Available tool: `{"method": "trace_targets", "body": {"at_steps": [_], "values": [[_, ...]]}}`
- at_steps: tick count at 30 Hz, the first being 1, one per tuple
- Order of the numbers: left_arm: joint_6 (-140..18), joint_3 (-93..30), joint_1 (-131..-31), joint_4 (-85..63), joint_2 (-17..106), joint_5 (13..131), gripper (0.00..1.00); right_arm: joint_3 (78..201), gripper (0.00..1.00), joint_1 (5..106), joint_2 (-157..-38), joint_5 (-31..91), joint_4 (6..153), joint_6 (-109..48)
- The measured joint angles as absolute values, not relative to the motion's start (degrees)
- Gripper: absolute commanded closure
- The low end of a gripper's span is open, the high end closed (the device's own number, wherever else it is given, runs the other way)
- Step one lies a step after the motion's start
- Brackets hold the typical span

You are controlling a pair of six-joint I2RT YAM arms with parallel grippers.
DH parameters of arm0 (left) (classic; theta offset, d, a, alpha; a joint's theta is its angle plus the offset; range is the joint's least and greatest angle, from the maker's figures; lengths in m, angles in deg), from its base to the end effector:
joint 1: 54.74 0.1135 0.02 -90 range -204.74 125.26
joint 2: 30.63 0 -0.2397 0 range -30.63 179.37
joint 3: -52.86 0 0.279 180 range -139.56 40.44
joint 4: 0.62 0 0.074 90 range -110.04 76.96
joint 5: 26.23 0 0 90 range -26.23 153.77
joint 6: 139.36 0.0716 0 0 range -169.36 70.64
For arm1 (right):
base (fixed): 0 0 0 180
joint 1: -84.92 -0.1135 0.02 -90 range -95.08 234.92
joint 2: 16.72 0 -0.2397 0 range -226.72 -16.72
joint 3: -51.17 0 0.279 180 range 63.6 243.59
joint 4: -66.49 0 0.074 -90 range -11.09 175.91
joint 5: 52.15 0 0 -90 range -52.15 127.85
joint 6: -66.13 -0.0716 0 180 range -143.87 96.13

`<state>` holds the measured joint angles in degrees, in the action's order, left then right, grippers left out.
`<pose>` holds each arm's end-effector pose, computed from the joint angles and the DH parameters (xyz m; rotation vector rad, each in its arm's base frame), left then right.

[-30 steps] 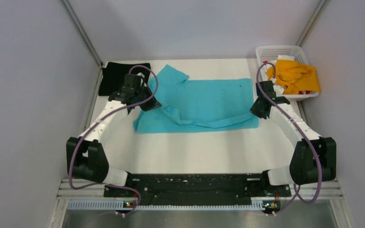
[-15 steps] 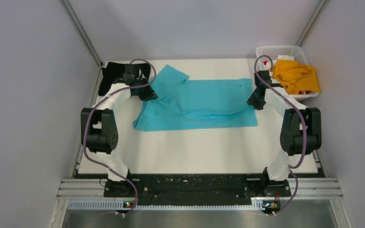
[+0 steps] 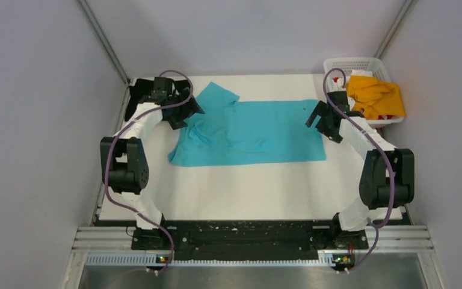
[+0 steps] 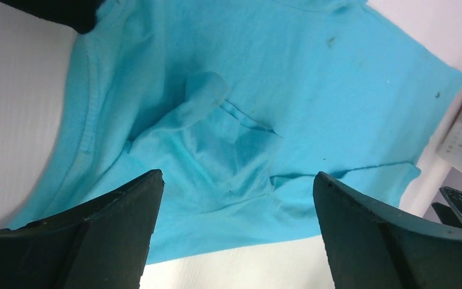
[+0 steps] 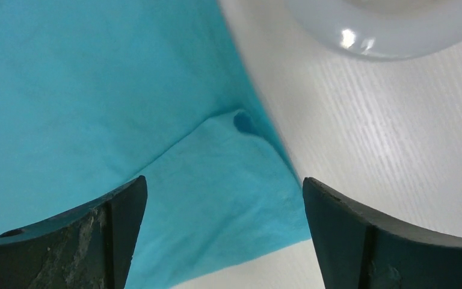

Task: Fold and stack the t-shirts
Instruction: Fold the flattened tshirt in 1/3 of the way

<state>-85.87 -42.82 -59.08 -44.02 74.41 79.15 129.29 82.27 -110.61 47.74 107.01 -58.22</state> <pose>0.4413 -0.0525 0.1857 -0.5960 2.4862 -0.6235 0.3851 0.0055 0.1566 0.7550 2.4165 0.0356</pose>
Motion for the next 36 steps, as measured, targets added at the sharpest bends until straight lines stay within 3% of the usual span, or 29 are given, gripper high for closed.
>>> {"method": "trace_targets", "body": {"at_steps": [11,21,29,36], "values": [[-86.4,-28.6,-61.5,-39.5,69.7,83.1,0.01,121.3,0.01,73.0,-109.2,33.4,95.3,-52.8],[-88.0,-17.0,-61.5,-31.7,67.3,82.8,0.01,112.9,0.02,72.7,-108.4,33.7,89.8,-52.3],[-92.5,-0.1,-62.8,-28.1,51.9,81.2,0.01,102.2,0.01,72.7,-96.2,34.3,94.0,-53.6],[-100.4,12.0,-66.9,-37.3,32.8,77.6,0.01,95.0,0.01,72.4,-83.4,33.1,105.2,-58.8]]}}
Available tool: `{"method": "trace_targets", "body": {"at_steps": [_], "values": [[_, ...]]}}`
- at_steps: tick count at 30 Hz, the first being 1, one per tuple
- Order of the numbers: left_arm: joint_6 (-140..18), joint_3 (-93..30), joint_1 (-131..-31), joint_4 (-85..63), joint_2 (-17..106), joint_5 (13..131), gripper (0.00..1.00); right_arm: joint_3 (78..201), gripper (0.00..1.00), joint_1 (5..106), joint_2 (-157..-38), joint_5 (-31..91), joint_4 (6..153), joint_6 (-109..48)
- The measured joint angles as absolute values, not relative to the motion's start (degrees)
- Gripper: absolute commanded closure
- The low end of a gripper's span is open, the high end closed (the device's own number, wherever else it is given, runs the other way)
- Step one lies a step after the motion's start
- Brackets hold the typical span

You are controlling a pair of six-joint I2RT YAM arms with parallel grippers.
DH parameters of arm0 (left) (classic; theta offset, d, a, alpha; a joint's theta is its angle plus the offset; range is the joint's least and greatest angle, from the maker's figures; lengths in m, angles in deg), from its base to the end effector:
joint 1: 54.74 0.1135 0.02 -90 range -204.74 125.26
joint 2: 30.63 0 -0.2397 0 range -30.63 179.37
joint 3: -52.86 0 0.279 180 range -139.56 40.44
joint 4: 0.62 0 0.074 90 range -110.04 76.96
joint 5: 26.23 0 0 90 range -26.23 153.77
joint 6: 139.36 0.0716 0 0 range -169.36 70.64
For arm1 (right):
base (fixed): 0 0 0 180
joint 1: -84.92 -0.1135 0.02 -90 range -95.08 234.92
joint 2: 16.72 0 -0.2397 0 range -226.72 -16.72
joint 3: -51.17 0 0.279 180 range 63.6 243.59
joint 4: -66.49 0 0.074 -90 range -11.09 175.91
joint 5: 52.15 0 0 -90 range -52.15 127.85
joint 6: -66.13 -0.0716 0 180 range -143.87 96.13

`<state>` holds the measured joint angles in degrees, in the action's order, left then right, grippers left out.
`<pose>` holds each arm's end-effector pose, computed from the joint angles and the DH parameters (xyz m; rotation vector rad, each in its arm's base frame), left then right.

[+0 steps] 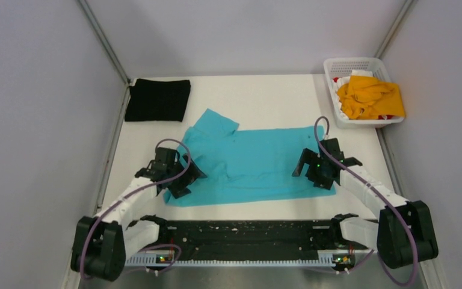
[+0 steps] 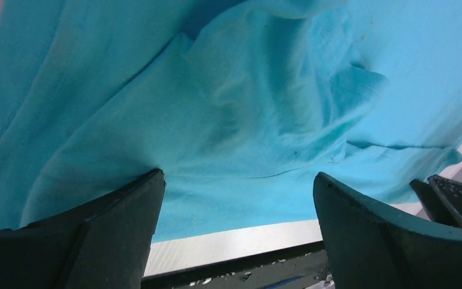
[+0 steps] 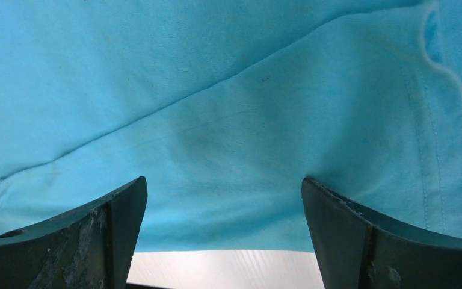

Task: Fold and stack the t-shirts
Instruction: Fold the flattened tshirt in 1/3 of the way

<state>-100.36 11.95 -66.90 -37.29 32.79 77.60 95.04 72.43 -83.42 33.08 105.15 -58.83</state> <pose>0.2349 -0.0681 0.0978 -0.8211 2.6034 -0.6757 0.2445 0.0603 0.0977 0.4969 2.6479 0.3781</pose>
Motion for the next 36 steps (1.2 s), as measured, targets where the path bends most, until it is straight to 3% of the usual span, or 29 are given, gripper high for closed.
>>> {"method": "trace_targets", "body": {"at_steps": [6,26,36], "values": [[-105.2,16.6,-67.9,-42.9,22.2,73.7,0.01,94.3,0.01,68.9,-80.3,33.2,112.8,-62.6],[-109.7,15.6,-68.0,-56.2,17.4,67.2,0.01,96.0,0.01,64.8,-75.1,36.4,121.1,-67.3],[-102.6,-3.2,-68.0,-55.4,25.8,63.4,0.01,104.7,0.01,64.8,-71.2,45.0,113.6,-64.0]]}}
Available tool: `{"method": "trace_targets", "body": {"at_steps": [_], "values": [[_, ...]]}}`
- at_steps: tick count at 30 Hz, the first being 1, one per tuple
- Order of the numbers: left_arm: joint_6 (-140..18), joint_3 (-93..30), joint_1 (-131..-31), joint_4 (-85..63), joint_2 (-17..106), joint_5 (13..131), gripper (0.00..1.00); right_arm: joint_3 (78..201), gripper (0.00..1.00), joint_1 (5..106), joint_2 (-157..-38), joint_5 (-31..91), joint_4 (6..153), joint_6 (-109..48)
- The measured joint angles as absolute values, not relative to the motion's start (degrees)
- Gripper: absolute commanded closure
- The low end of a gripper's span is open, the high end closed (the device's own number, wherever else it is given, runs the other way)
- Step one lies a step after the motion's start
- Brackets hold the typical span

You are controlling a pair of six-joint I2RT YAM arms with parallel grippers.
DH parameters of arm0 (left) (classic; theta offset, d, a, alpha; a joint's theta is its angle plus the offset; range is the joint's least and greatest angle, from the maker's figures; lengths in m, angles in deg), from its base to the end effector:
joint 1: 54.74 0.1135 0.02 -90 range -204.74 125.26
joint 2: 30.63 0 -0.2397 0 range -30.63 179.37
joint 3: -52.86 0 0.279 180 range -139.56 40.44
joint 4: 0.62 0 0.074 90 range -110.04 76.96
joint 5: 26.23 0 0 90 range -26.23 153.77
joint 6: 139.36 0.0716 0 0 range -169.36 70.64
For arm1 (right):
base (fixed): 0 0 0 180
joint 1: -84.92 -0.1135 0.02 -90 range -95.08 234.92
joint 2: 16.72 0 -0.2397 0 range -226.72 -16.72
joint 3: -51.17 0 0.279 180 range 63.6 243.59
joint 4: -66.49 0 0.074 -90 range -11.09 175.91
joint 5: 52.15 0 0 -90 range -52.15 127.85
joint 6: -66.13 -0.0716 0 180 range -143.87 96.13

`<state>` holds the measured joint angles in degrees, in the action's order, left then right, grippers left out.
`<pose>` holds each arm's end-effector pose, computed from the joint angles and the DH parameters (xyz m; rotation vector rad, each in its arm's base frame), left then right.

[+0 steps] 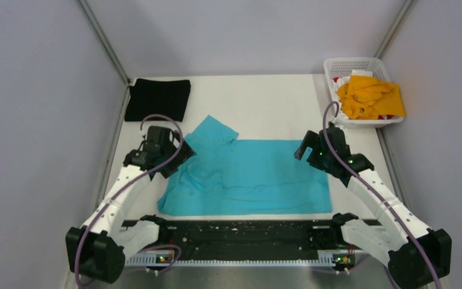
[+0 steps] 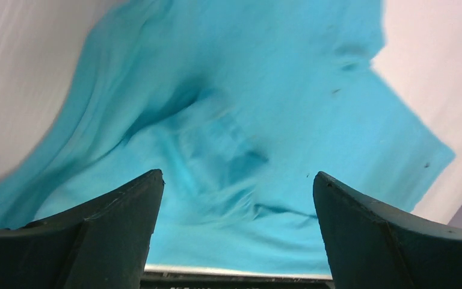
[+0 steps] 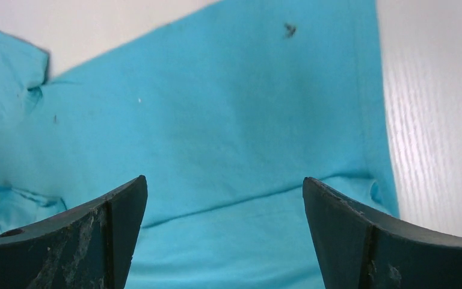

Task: Fold and stack the t-shirts
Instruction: Fold the flattened tshirt in 1/3 of the way, then grab the side of the flattened tshirt furthest away from the robot with both arms

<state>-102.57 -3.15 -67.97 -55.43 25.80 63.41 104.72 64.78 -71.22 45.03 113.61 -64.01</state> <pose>0.2430 -0.0567 0.1916 -0.8899 2.4389 -0.4385 0.2441 0.0800 0.1961 0.4791 2.3809 0.3354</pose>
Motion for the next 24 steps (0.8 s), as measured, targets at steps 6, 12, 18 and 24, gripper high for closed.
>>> {"method": "trace_targets", "body": {"at_steps": [6,12,18,24], "values": [[-93.3,-22.5,-68.0,-50.7,44.0,63.0,0.01,107.7,0.01,66.6,-74.2,49.4,110.9,-61.8],[-82.1,-51.3,-68.0,-50.4,72.0,61.7,0.03,108.7,0.01,70.9,-79.5,49.3,109.7,-60.6],[-74.5,-71.8,-68.0,-55.2,93.1,61.8,0.05,108.7,0.02,71.6,-81.9,49.2,108.5,-60.2],[-71.0,-80.7,-68.8,-56.9,103.9,60.3,0.12,108.7,0.02,72.0,-84.0,49.3,107.9,-59.8]]}}
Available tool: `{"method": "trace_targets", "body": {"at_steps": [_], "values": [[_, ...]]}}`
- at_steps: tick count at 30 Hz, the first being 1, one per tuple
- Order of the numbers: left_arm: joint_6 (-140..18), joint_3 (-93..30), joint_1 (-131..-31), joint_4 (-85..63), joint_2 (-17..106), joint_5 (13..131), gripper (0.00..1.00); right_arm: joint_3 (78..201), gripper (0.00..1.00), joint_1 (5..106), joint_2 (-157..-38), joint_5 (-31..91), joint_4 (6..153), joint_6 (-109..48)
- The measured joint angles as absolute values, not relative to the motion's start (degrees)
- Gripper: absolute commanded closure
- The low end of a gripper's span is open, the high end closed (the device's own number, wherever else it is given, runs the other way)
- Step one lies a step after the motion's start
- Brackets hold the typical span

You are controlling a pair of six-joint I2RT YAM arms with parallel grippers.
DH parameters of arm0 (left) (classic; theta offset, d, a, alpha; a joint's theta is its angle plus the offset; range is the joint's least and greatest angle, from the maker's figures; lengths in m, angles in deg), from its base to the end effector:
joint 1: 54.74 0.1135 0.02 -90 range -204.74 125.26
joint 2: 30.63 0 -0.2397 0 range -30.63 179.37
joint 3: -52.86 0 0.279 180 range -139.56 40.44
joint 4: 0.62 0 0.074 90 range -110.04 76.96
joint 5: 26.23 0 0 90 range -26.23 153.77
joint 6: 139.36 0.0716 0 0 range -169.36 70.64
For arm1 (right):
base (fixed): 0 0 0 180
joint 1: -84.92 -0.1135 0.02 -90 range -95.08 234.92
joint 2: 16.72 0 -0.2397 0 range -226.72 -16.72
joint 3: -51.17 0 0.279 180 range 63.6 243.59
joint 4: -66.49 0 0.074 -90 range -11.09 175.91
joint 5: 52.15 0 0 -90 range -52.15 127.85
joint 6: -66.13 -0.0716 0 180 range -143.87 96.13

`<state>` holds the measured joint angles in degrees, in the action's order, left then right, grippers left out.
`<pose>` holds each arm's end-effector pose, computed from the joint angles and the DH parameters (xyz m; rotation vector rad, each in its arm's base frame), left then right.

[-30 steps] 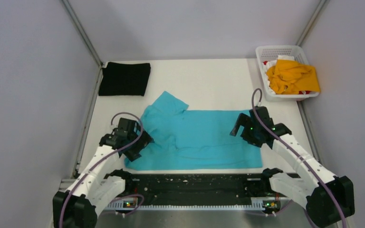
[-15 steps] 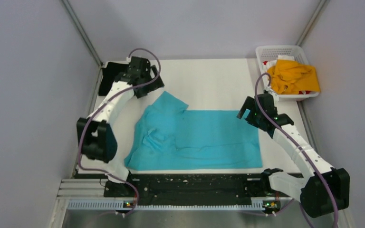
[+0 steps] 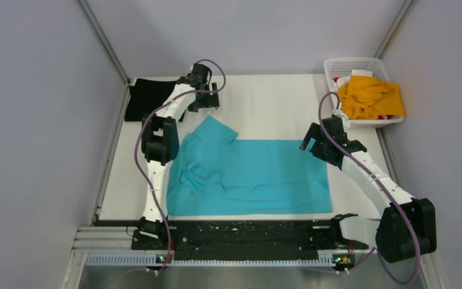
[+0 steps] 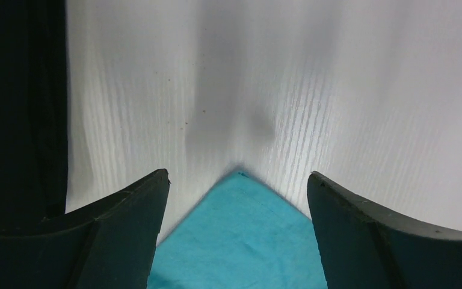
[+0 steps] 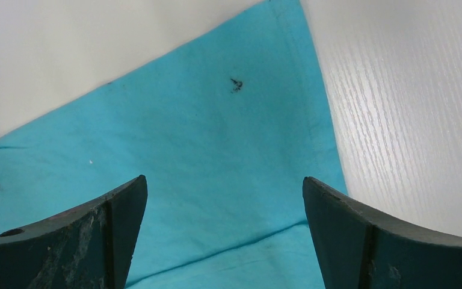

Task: Fold and stack the t-shirts
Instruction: Grab the side of the flattened tshirt furthest away from the robot with both arms

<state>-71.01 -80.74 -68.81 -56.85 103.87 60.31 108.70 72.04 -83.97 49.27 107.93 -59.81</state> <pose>0.5306 -0.1285 0.1579 -0.1930 2.5659 -0.1588 0.2885 0.0514 0.1751 0.5726 2.3760 0.1335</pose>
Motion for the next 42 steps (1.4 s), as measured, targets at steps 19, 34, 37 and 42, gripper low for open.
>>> {"method": "trace_targets", "body": {"at_steps": [19,34,37,42], "values": [[-68.9,-82.5,-72.5,-56.8,109.4,53.9,0.49,108.7,0.02,72.1,-86.3,49.8,107.2,-57.9],[-70.3,-76.0,-72.7,-54.8,105.9,52.1,0.67,108.7,0.02,72.4,-86.6,51.0,107.0,-57.9],[-70.6,-75.2,-72.9,-54.9,105.5,51.0,0.76,108.7,0.02,72.5,-86.6,51.3,106.9,-57.9],[-71.0,-75.0,-73.2,-55.3,105.4,50.0,1.00,108.7,0.02,72.5,-86.6,51.4,106.7,-58.0]]}}
